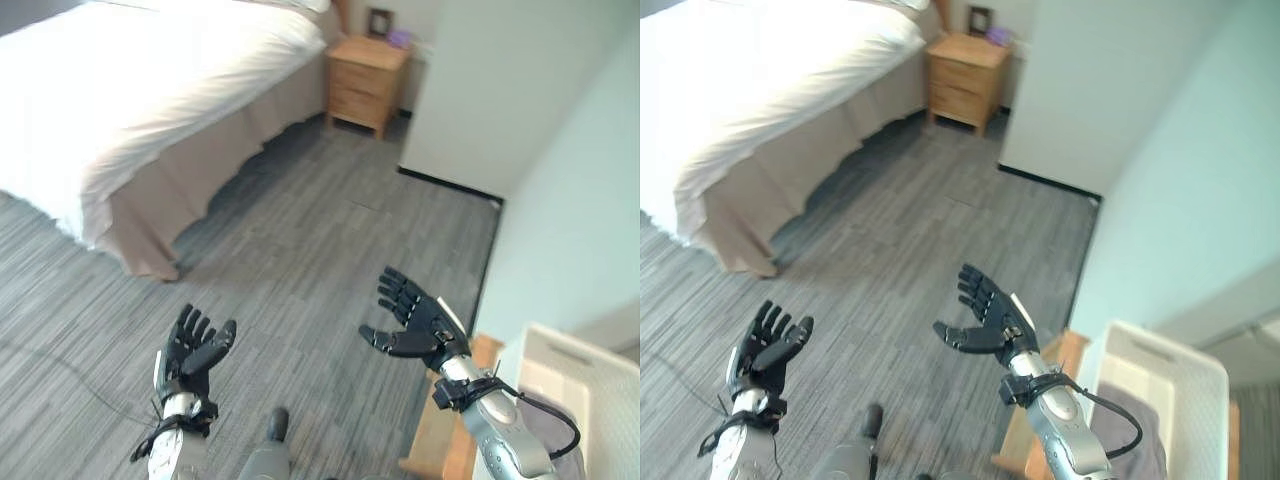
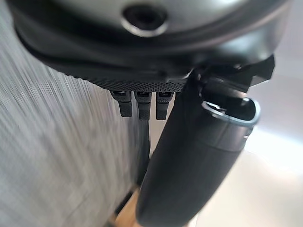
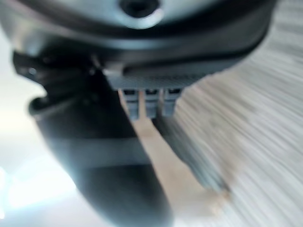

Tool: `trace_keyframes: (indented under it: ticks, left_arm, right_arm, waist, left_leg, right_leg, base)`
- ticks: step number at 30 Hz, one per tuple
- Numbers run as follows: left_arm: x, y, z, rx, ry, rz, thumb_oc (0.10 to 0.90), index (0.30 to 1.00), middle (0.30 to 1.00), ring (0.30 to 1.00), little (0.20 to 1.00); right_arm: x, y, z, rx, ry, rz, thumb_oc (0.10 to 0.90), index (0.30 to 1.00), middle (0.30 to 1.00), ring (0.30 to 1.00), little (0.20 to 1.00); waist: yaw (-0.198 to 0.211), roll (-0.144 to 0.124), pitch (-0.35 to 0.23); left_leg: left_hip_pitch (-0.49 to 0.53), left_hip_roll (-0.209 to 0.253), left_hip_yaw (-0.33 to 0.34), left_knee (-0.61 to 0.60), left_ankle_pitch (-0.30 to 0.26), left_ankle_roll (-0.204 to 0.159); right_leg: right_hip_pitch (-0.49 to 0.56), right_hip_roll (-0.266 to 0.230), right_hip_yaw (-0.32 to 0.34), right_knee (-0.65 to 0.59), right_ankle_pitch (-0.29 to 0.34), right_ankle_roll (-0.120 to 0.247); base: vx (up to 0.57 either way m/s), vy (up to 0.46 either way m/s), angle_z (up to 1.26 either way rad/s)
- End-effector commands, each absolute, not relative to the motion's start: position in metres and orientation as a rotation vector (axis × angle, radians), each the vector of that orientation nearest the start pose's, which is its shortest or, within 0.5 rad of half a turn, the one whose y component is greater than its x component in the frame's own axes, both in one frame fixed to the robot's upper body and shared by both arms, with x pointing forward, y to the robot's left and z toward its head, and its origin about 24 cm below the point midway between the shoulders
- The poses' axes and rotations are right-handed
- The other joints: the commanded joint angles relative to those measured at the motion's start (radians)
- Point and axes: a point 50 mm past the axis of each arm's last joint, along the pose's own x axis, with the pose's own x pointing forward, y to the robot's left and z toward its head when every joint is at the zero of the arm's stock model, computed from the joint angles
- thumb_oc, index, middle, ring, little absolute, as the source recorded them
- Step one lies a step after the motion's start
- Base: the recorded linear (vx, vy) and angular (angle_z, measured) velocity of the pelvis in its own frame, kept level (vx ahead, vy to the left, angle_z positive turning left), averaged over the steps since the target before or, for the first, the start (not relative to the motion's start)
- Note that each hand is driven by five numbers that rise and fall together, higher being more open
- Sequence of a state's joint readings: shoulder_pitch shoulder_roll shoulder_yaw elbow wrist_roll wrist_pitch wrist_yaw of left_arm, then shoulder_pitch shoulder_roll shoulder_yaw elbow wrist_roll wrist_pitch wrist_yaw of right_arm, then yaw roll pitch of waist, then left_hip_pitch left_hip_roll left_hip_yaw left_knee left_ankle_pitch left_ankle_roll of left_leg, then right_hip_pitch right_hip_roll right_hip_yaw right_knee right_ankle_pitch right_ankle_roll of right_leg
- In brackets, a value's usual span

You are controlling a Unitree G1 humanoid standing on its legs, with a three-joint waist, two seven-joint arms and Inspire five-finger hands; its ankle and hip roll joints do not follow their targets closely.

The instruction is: Pick up bed clothes into laundry basket.

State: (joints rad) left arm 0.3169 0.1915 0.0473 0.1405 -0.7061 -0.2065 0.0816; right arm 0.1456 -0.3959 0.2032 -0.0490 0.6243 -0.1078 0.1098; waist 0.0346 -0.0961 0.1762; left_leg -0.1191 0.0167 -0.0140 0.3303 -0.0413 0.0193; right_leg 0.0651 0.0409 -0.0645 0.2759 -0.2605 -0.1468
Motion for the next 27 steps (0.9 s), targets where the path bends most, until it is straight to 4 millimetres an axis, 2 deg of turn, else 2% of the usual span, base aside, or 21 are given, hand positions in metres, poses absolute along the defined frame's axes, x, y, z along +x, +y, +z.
trace_keyframes:
  ticks: [1,2,4,5,7,10,11,12,13,14,16,18,22,27]
  left_arm:
    - [0.211,0.225,0.038,-0.395,-0.129,0.19,0.8,0.9,0.9,0.9,0.9]
    - [0.214,0.223,0.041,-0.391,-0.142,0.176,0.8,0.9,0.9,0.9,0.9]
    - [0.222,0.215,0.043,-0.396,-0.151,0.141,0.8,0.9,0.9,0.9,0.9]
    - [0.226,0.211,0.046,-0.39,-0.162,0.132,0.8,0.9,0.9,0.9,0.9]
    - [0.228,0.208,0.05,-0.375,-0.175,0.121,0.8,0.9,0.9,0.9,0.9]
    - [0.229,0.208,0.053,-0.349,-0.182,0.119,0.8,0.9,0.9,0.9,0.9]
    - [0.232,0.209,0.056,-0.336,-0.194,0.122,0.8,0.9,0.9,0.9,0.9]
    - [0.24,0.207,0.063,-0.319,-0.222,0.098,0.8,0.9,0.9,0.9,0.9]
    - [0.241,0.207,0.063,-0.318,-0.223,0.098,0.8,0.9,0.9,0.9,0.9]
    - [0.244,0.206,0.066,-0.303,-0.23,0.084,0.8,0.9,0.9,0.9,0.9]
    - [0.243,0.206,0.07,-0.279,-0.247,0.076,0.8,0.9,0.9,0.9,0.9]
    - [0.246,0.202,0.072,-0.283,-0.256,0.067,0.8,0.9,0.9,0.9,0.9]
    - [0.238,0.208,0.069,-0.285,-0.253,0.102,0.8,0.9,0.9,0.9,0.9]
    - [0.226,0.212,0.062,-0.269,-0.216,0.089,0.8,0.9,0.9,0.9,0.9]
  right_arm:
    - [0.227,-0.183,0.071,0.343,-0.182,0.224,0.8,0.9,0.9,0.9,0.9]
    - [0.224,-0.186,0.069,0.346,-0.18,0.207,0.8,0.9,0.9,0.9,0.9]
    - [0.219,-0.192,0.067,0.33,-0.177,0.177,0.8,0.9,0.9,0.9,0.9]
    - [0.219,-0.195,0.067,0.32,-0.178,0.165,0.8,0.9,0.9,0.9,0.9]
    - [0.22,-0.194,0.065,0.314,-0.174,0.153,0.8,0.9,0.9,0.9,0.9]
    - [0.221,-0.189,0.061,0.316,-0.153,0.158,0.8,0.9,0.9,0.9,0.9]
    - [0.222,-0.186,0.061,0.323,-0.156,0.166,0.8,0.9,0.9,0.9,0.9]
    - [0.224,-0.183,0.062,0.333,-0.161,0.172,0.8,0.9,0.9,0.9,0.9]
    - [0.224,-0.183,0.062,0.333,-0.162,0.172,0.8,0.9,0.9,0.9,0.9]
    - [0.223,-0.184,0.062,0.319,-0.157,0.169,0.8,0.9,0.9,0.9,0.9]
    - [0.222,-0.186,0.059,0.287,-0.141,0.161,0.8,0.9,0.9,0.9,0.9]
    - [0.223,-0.189,0.056,0.276,-0.129,0.143,0.8,0.9,0.9,0.9,0.9]
    - [0.229,-0.184,0.055,0.241,-0.108,0.19,0.8,0.9,0.9,0.9,0.9]
    - [0.231,-0.183,0.059,0.201,-0.105,0.259,0.8,0.9,0.9,0.9,0.9]
  waist:
    - [-0.073,0.018,-0.052]
    - [-0.095,0.029,-0.063]
    - [-0.125,0.05,-0.087]
    - [-0.133,0.055,-0.088]
    - [-0.135,0.066,-0.076]
    - [-0.145,0.07,-0.058]
    - [-0.153,0.072,-0.046]
    - [-0.182,0.072,-0.04]
    - [-0.181,0.071,-0.042]
    - [-0.191,0.074,-0.048]
    - [-0.177,0.08,-0.065]
    - [-0.167,0.067,-0.089]
    - [-0.121,0.061,-0.114]
    - [-0.086,0.053,-0.118]
  left_leg:
    - [0.076,0.102,0.151,0.05,-0.018,-0.082]
    - [0.12,0.107,0.185,0.02,-0.04,-0.089]
    - [0.172,0.083,0.23,-0.139,-0.076,-0.085]
    - [0.179,0.066,0.223,-0.192,-0.084,-0.078]
    - [0.194,0.045,0.187,-0.249,-0.094,-0.057]
    - [0.207,0.033,0.194,-0.294,-0.081,-0.031]
    - [0.204,0.033,0.183,-0.294,-0.077,-0.027]
    - [0.175,0.021,0.133,-0.282,-0.061,-0.022]
    - [0.172,0.02,0.134,-0.283,-0.058,-0.022]
    - [0.158,0.013,0.092,-0.275,-0.054,-0.021]
    - [0.144,0.019,0.063,-0.274,-0.046,-0.021]
    - [0.138,-0.002,0.035,-0.272,-0.045,-0.014]
    - [0.145,0.006,0.029,-0.273,-0.039,-0.019]
    - [0.144,0.032,-0.016,-0.285,-0.01,-0.048]
  right_leg:
    - [-0.066,-0.083,-0.068,-0.218,0.154,0.165]
    - [-0.071,-0.09,-0.122,-0.218,0.156,0.168]
    - [-0.093,-0.109,-0.196,-0.219,0.179,0.188]
    - [-0.111,-0.121,-0.212,-0.211,0.195,0.2]
    - [-0.149,-0.129,-0.211,-0.177,0.217,0.213]
    - [-0.208,-0.158,-0.194,-0.105,0.254,0.241]
    - [-0.229,-0.156,-0.149,-0.063,0.245,0.256]
    - [-0.251,-0.107,0.044,-0.019,0.231,0.274]
    - [-0.254,-0.107,0.045,-0.022,0.235,0.274]
    - [-0.232,-0.087,0.152,-0.01,0.212,0.274]
    - [-0.202,-0.128,0.164,-0.012,0.197,0.265]
    - [-0.142,-0.143,0.188,-0.104,0.196,0.26]
    - [-0.116,-0.117,0.187,-0.149,0.184,0.25]
    - [-0.061,-0.106,0.131,-0.206,0.178,0.228]
  base:
    - [-0.2,0.026,1.75]
    - [-0.19,0.068,1.94]
    - [-0.18,0.115,2.17]
    - [-0.18,0.138,1.45]
    - [-0.19,0.163,0.8]
    - [-0.18,0.147,-0.15]
    - [-0.25,0.075,-0.25]
    - [-0.19,0.038,-0.09]
    - [-0.15,-0.005,0.39]
    - [-0.06,-0.046,0.7]
    - [-0.07,-0.094,0.94]
    - [-0.03,-0.086,0.76]
    - [-0.02,-0.141,0.2]
    - [-0.02,-0.184,0.1]
